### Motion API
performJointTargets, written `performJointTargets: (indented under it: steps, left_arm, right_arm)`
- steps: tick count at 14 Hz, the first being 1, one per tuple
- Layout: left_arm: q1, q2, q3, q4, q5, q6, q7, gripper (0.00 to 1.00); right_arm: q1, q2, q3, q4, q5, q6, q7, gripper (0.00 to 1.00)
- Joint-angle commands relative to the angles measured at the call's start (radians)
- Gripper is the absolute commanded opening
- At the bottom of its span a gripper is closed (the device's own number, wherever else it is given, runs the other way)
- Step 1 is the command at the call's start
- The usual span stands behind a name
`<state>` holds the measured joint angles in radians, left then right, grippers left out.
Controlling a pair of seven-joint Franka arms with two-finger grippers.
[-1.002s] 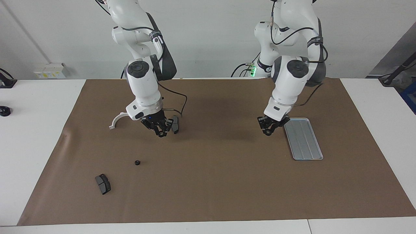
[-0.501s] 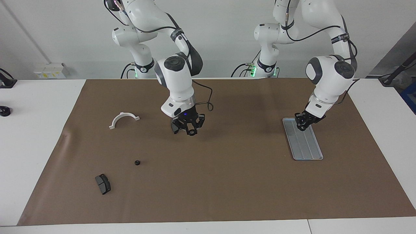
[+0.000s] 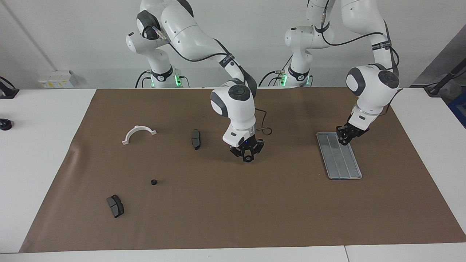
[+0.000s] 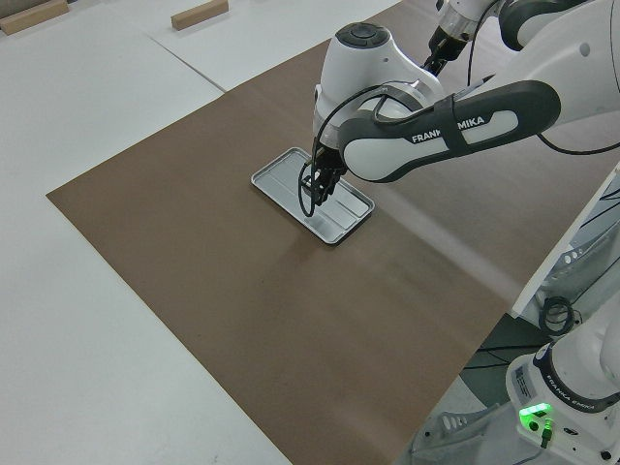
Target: Pick bearing gear from pile to tray
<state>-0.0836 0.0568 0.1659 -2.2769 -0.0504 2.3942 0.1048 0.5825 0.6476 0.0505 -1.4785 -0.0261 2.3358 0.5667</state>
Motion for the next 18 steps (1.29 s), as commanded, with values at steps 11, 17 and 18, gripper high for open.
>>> performJointTargets:
  steps: [11,17,18]
  left_arm:
    - [0.018,-0.029,-0.014,-0.085,0.014,0.079,0.026,0.01]
    - [0.005,-0.021,-0.019,-0.032,0.014,0.037,0.033,1.00]
    - [0.004,-0.023,-0.019,0.000,0.014,-0.005,0.033,1.00]
  right_arm:
    - [-0.041,-0.048,-0.024,0.010,-0.048,-0.027,0.016,1.00]
    - [-0.265,-0.128,-0.024,0.001,-0.048,-0.141,-0.134,1.00]
    - [-0.307,-0.128,-0.023,-0.005,-0.048,-0.139,-0.187,1.00]
